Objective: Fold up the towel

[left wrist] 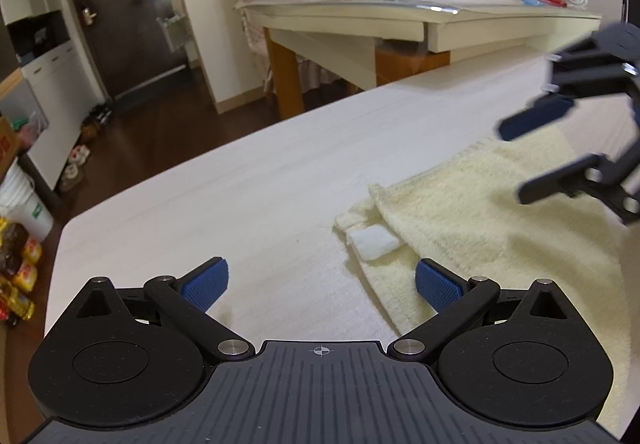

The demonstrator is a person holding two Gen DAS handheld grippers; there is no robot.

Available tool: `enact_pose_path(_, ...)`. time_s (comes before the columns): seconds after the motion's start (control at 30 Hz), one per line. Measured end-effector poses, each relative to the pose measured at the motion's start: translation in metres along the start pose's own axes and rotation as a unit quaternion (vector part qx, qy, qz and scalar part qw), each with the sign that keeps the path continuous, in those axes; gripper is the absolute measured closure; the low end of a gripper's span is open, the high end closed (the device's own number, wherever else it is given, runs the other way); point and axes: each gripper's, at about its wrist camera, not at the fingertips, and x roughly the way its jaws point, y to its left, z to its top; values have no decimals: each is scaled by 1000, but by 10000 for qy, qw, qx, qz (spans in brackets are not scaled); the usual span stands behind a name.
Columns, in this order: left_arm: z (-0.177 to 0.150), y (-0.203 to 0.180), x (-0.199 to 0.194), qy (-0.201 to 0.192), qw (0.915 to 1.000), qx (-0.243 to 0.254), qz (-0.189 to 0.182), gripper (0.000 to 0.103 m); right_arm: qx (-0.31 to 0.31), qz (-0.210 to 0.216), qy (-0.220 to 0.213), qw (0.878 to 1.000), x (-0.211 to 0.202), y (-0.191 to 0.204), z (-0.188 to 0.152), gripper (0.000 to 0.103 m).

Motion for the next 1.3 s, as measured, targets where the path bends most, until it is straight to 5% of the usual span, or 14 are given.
enact_pose_path(0.27,-9,6,2,64,9992,-393,-98,0,-713,783,323,9939,57,-21,28,59)
enact_pose_path(0.6,-10,8,-3,16,9996,-263,-33,0,-993,1804,558,9770,91,-43,47,60)
enact_pose_path(0.67,-11,9,-4,14,9996,-285,-62,0,-1015,1921,582,9744,89,-43,46,78)
enact_pose_path(0.73,-12,11,-4,21,9994,-332,-98,0,-1096,1835,543,9754,82,-39,43,99)
enact_pose_path(1.07,-5,6,-3,34,9996,-270,13,0,-1286,1036,-12,9863,-18,-7,14,99)
enact_pose_path(1.3,9,-1,5,36,9996,101,266,0,-1097,489,167,9926,-91,35,-43,100)
